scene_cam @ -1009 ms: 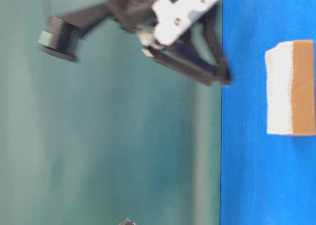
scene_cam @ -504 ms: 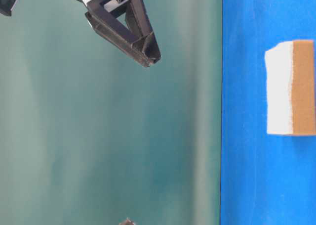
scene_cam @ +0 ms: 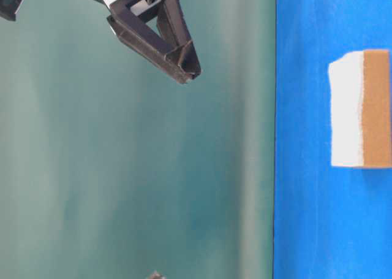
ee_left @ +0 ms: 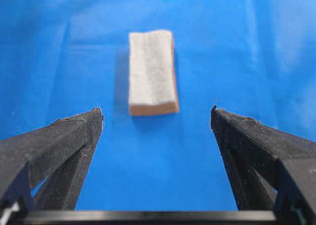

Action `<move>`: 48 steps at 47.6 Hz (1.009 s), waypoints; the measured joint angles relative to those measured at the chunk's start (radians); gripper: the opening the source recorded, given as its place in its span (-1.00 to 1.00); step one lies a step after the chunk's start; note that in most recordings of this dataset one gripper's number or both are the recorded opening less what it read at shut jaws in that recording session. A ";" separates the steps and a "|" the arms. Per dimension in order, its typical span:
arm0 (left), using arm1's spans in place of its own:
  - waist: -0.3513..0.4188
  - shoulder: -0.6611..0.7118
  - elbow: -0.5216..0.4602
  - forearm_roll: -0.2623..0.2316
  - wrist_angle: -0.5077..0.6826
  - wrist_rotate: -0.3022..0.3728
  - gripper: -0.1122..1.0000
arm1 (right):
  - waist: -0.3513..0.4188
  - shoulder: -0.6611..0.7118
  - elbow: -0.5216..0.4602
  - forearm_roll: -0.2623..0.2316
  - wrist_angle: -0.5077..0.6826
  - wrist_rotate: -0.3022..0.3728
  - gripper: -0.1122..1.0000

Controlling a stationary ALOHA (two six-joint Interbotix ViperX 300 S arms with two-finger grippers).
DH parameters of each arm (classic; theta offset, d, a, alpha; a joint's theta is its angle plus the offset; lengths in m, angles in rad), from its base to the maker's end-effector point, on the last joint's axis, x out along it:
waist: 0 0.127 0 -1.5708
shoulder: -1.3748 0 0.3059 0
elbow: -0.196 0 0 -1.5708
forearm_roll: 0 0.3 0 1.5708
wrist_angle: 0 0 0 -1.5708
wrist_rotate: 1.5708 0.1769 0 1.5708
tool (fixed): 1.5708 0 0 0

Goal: Hand over the sponge with the left arm and wipe it with the right arm.

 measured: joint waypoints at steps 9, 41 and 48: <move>0.000 -0.117 0.014 0.002 0.037 -0.012 0.80 | 0.000 -0.086 0.035 0.000 0.034 0.002 0.54; -0.002 -0.538 0.114 0.002 0.298 -0.006 0.80 | 0.006 -0.704 0.275 0.002 0.278 0.002 0.53; -0.002 -0.627 0.172 0.000 0.304 0.000 0.80 | 0.008 -0.816 0.347 0.023 0.310 0.002 0.53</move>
